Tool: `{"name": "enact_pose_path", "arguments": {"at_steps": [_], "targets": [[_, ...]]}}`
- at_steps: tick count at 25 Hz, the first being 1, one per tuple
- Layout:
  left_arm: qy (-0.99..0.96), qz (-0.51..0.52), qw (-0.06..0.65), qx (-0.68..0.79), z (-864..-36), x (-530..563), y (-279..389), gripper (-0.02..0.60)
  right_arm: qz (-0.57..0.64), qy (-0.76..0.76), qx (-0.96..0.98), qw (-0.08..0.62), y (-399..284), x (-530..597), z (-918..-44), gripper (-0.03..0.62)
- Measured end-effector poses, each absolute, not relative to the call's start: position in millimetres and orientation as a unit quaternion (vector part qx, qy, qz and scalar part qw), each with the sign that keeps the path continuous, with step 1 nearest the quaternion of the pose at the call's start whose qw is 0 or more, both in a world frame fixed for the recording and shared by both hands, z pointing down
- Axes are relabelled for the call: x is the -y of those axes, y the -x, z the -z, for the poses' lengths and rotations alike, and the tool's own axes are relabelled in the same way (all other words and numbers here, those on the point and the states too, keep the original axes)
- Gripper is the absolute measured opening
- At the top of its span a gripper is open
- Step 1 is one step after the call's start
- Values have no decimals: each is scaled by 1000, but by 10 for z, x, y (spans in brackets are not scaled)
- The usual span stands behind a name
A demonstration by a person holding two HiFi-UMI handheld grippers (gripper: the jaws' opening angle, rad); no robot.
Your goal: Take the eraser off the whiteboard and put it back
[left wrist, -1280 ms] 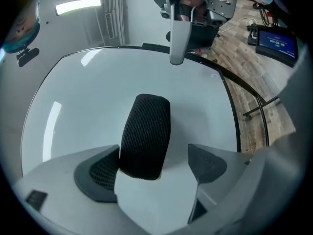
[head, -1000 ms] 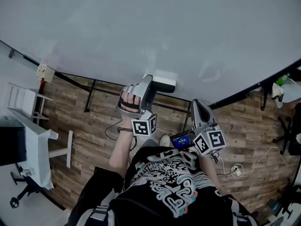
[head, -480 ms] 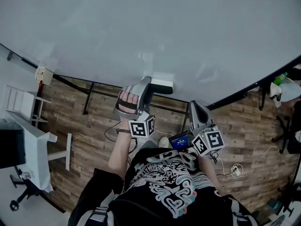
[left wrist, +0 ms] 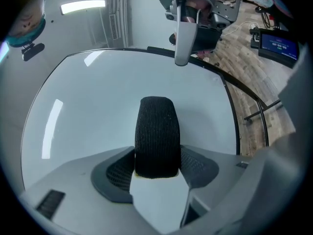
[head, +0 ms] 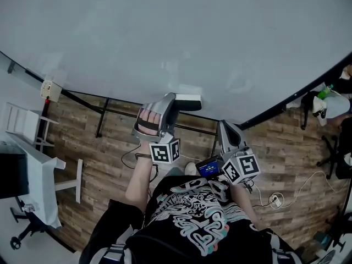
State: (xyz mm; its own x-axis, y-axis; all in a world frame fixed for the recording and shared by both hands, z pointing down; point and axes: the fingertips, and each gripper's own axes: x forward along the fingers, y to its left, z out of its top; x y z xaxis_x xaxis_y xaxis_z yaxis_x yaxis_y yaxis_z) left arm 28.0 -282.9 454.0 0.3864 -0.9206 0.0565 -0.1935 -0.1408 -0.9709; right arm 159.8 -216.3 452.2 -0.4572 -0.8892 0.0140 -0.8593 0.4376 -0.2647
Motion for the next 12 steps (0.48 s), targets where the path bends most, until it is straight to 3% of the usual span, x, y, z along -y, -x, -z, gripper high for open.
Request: {"name": "enact_pose_path", "arguments": {"at_steps": [12], "targets": [[666, 356, 500, -425, -4543, 2656, -219, 284, 110, 527, -840, 71, -1637, 2024, -4454, 26]]}}
